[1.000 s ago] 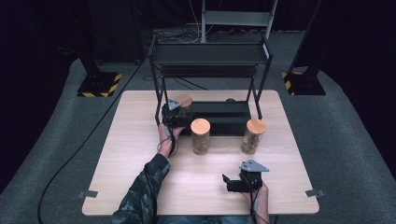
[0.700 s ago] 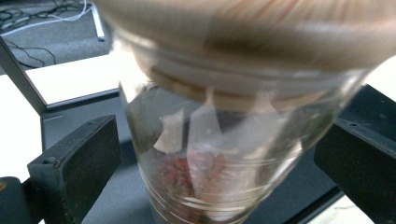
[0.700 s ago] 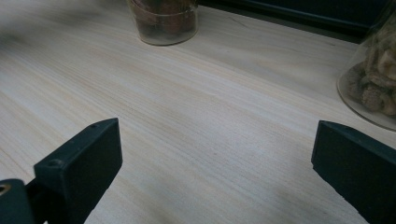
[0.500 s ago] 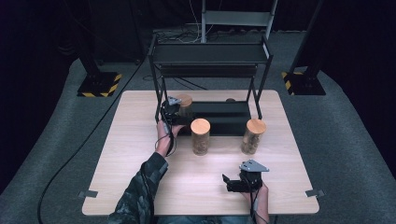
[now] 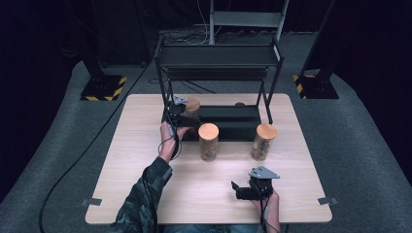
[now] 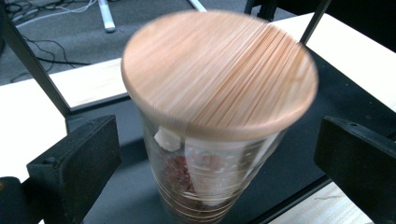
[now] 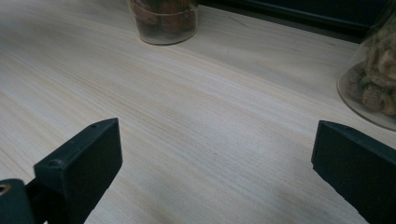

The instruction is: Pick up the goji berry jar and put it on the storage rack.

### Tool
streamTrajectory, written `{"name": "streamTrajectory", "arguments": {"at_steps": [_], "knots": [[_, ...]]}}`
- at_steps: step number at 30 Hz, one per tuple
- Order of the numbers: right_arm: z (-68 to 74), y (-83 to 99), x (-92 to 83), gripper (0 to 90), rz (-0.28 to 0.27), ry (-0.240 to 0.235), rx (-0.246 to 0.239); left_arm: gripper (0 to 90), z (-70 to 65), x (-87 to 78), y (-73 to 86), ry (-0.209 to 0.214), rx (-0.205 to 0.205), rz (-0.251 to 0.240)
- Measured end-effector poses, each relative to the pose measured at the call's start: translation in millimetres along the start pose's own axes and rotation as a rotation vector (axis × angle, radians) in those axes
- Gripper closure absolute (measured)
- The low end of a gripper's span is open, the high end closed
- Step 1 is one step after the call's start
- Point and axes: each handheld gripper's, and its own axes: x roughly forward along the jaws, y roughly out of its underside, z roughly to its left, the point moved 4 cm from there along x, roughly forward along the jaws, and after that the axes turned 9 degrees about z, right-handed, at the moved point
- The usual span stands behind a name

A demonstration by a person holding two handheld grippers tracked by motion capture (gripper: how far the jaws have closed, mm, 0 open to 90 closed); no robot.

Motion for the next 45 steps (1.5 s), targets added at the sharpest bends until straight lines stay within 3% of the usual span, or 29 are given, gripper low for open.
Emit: {"name": "streamTrajectory", "arguments": {"at_steps": [12,19,26,35,42,45], "knots": [[0.0,-0.1,0.2,0.9,0.002,-0.001,-0.001,0.1,-6.9,-35.9,-10.7,-0.008,0.05,-0.03],[0.1,-0.1,0.4,0.9,0.003,0.0,-0.003,0.0,-10.3,-62.2,-0.6,-0.014,0.084,-0.063],[0.2,-0.2,0.9,0.8,0.007,0.0,-0.007,0.0,-7.2,-81.6,26.1,-0.032,0.097,-0.08],[0.7,-0.3,1.6,0.8,0.017,-0.003,-0.01,0.0,-7.9,-92.6,67.6,-0.039,0.116,-0.062],[0.9,-0.2,1.5,0.9,0.015,-0.003,-0.011,0.0,-2.3,-95.5,104.3,-0.041,0.075,-0.046],[1.0,-0.2,1.4,0.9,0.015,-0.004,-0.012,0.0,-1.6,-91.7,122.9,-0.055,0.076,-0.014]]}}
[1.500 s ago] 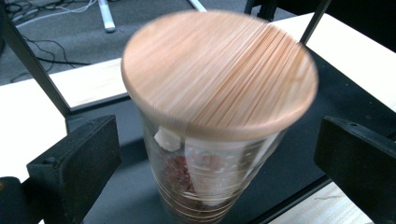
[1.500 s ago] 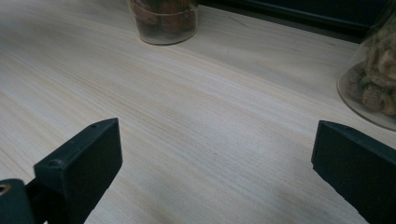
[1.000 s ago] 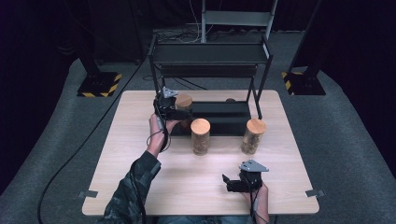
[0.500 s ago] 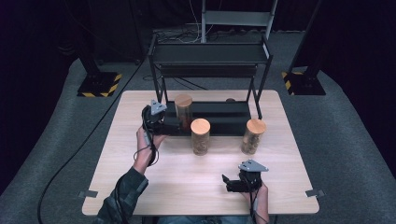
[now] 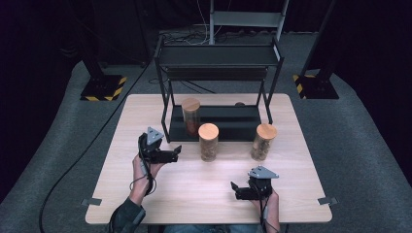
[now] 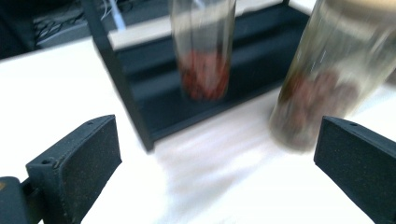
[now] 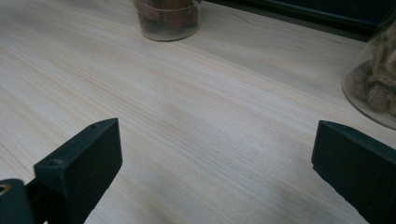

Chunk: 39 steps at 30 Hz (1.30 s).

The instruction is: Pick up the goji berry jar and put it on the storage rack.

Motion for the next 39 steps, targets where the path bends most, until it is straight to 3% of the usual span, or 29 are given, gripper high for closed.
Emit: {"name": "streamTrajectory", "arguments": {"at_steps": [9,14,22,25,28,31,39], "knots": [[0.2,-0.1,0.2,0.9,0.001,0.002,-0.003,0.0,3.1,9.0,54.6,-0.014,-0.042,0.081],[0.4,-0.1,0.5,0.8,0.005,0.0,-0.004,0.0,6.3,9.2,73.5,-0.041,-0.046,0.103],[0.3,-0.1,0.3,0.7,0.003,-0.001,-0.005,0.0,5.6,18.0,97.2,-0.022,-0.047,0.159],[0.6,-0.2,0.3,0.7,0.001,0.002,-0.006,0.0,3.6,19.8,97.8,-0.029,-0.029,0.189],[0.5,-0.2,0.3,0.7,0.001,0.002,-0.005,0.0,3.8,22.8,98.0,0.003,-0.022,0.223],[0.4,-0.1,0.4,0.7,0.001,0.001,-0.005,0.0,5.5,23.0,98.3,0.004,-0.036,0.225],[0.5,-0.2,0.8,0.7,0.007,0.0,-0.006,0.0,8.4,24.4,97.1,0.033,-0.002,0.223]]}}
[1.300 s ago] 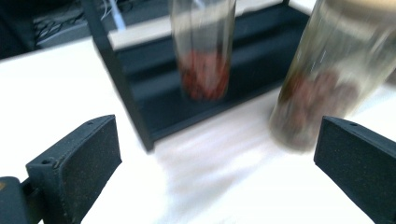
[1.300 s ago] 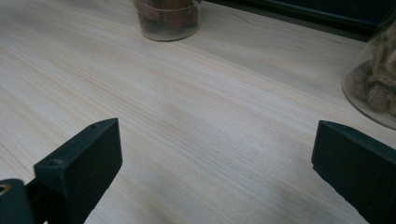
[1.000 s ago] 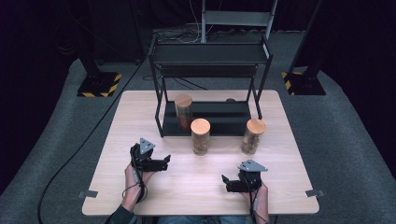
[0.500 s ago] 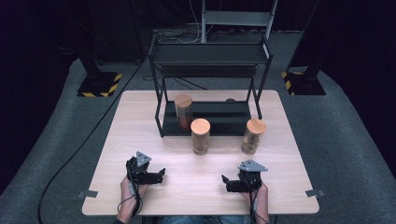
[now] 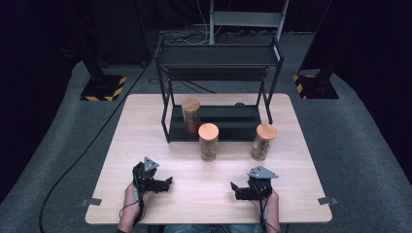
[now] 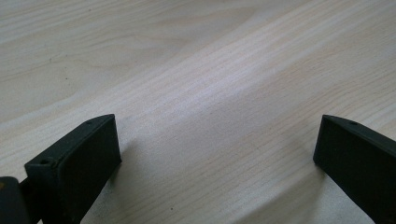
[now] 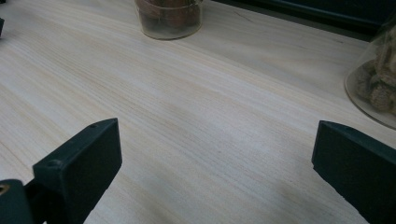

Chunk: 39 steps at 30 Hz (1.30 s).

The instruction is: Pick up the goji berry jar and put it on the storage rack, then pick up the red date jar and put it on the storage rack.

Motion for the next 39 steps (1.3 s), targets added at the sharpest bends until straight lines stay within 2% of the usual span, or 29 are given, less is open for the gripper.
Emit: {"name": "streamTrajectory", "arguments": {"at_steps": [8,14,16,19,30,36,39], "knots": [[0.4,0.1,-0.2,0.7,-0.004,0.008,-0.002,0.0,1.1,0.5,-0.7,0.005,0.008,0.001],[0.7,0.1,-0.2,0.7,-0.003,0.014,-0.008,0.0,-0.8,0.4,-0.5,-0.011,-0.019,0.001],[0.8,0.1,-0.1,0.7,-0.001,0.015,-0.009,0.0,-0.4,0.3,-0.4,-0.008,-0.015,0.001],[1.0,0.0,0.2,0.7,0.002,0.016,-0.01,0.0,2.8,-1.1,1.5,0.017,0.024,0.001],[3.4,0.1,0.9,0.6,0.011,0.03,-0.031,0.0,3.9,-1.1,1.5,0.007,0.01,0.001],[6.4,-1.4,6.2,0.0,0.057,0.017,-0.07,0.0,3.8,-1.0,1.2,0.004,0.006,0.001],[7.9,-5.8,9.8,0.0,0.047,-0.002,-0.072,0.0,3.9,-0.9,1.1,0.003,0.005,0.001]]}}
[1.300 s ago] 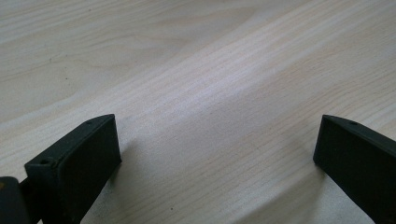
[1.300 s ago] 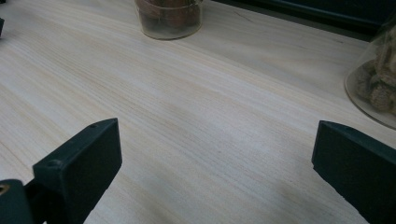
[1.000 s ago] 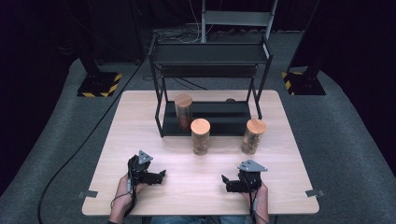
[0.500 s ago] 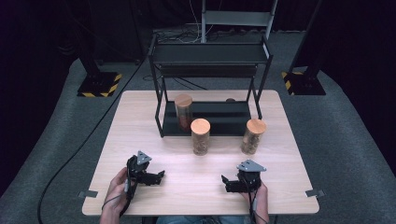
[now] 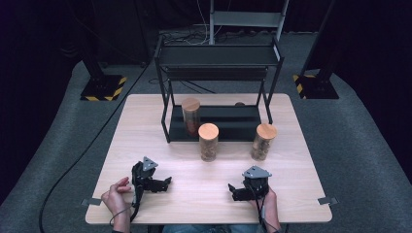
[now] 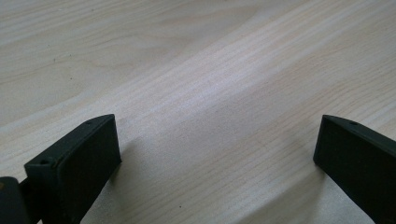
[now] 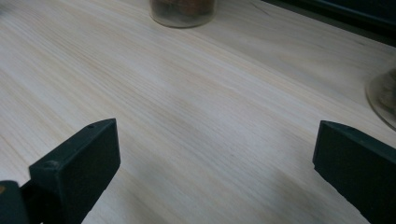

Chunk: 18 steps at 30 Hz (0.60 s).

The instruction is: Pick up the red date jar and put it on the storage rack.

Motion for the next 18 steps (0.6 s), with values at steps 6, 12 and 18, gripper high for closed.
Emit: {"name": "streamTrajectory", "arguments": {"at_steps": [6,12,18], "knots": [[3.8,-18.0,6.2,0.0,-0.01,0.0,-0.036,0.0,-0.1,0.0,0.0,0.0,0.0,0.0],[7.4,-52.3,11.3,0.0,-0.075,0.008,-0.064,0.0,0.0,0.0,0.0,0.0,0.0,0.0],[11.2,-74.5,23.1,0.0,-0.116,-0.014,-0.081,0.0,0.0,0.0,0.0,0.0,0.0,0.0]]}}
